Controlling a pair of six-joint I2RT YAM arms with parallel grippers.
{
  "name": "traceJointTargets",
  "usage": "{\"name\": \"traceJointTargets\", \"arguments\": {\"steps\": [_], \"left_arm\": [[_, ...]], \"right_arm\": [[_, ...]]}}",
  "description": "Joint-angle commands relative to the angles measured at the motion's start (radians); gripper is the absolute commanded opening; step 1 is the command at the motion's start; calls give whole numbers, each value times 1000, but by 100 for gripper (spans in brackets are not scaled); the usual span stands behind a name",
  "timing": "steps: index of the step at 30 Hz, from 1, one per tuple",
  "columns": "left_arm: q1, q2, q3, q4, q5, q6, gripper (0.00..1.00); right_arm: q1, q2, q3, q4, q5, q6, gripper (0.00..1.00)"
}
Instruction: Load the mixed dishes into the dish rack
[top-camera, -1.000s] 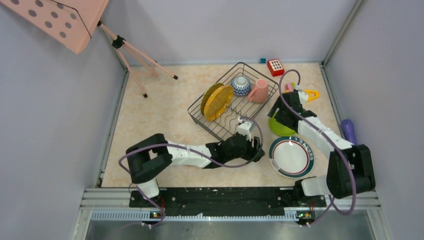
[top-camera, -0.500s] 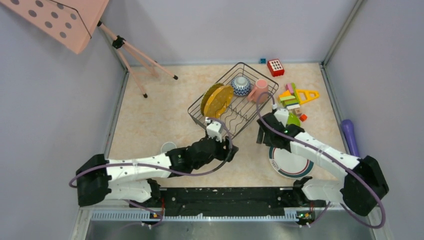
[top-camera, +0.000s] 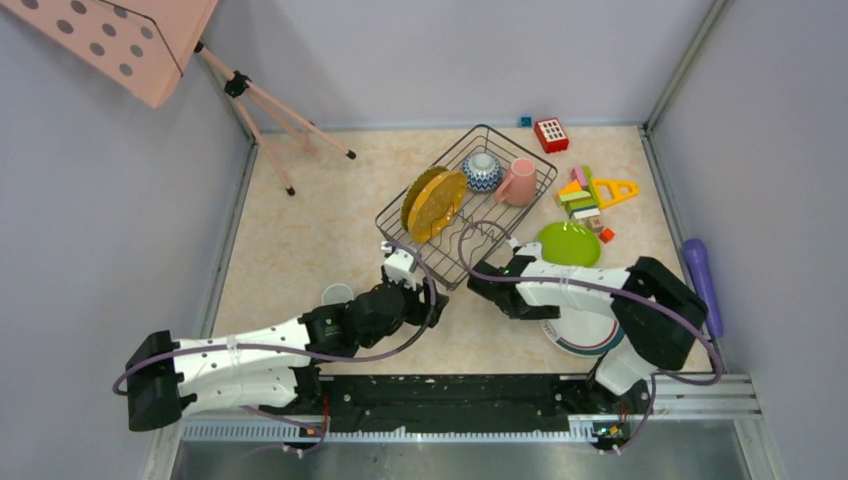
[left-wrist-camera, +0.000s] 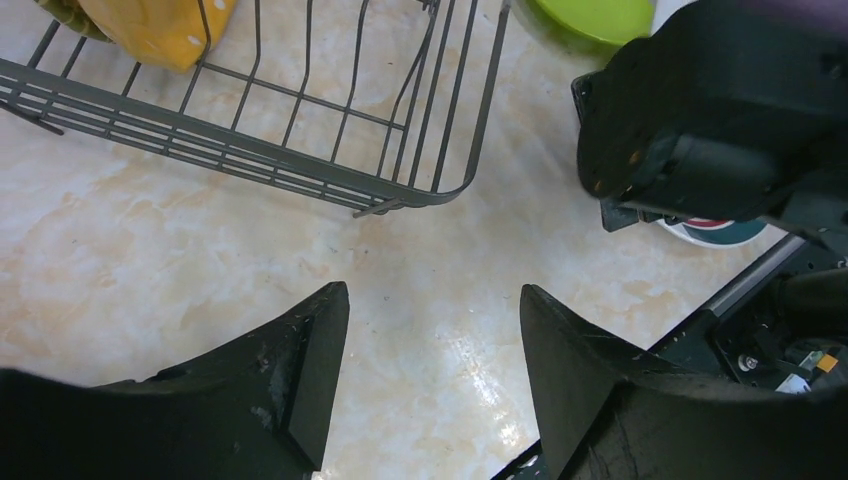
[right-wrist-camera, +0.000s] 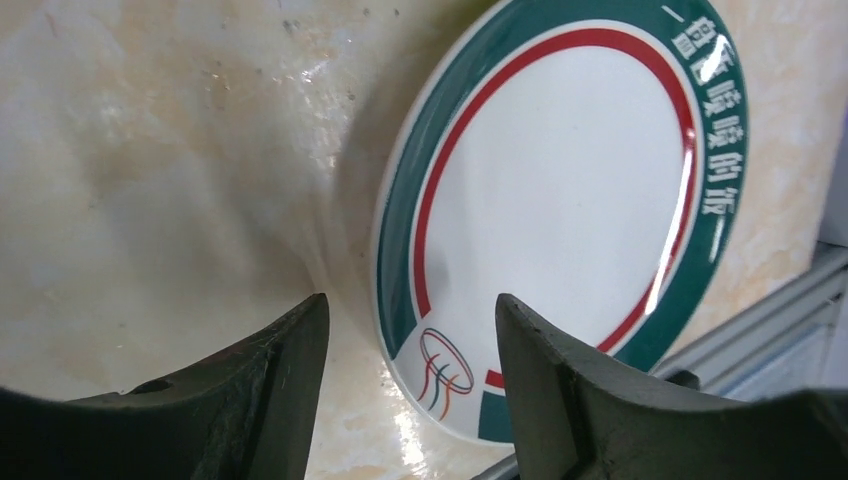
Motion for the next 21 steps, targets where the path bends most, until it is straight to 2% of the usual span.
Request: {"name": "traceJointTargets", "arguments": {"steps": [1,5,8,11,13,17,21], "left_arm": [[4,-20,-11,-15,-25,19,69],[8,-29,-3,-39,-37,17,69],[9,-55,-8,-52,-42,14,69],[10,-86,-17,-66,-51,7,69],[10,-105,-23,-72,-58,4,69],[10,-124,-34,-77,-78,1,68],[10,-134,-32,-93,-80,-15,68]], "right_arm": [[54,97,68,-159,117,130,59],[77,154,66,-164,110,154,56],[86,143,39,-136,91,149,46],[89,120,10,-116,83,128,24],[89,97,1,-103,71,107,0],[113,17,31,-100,48,69,0],[138,-77,128,-193,32,87,0]]}}
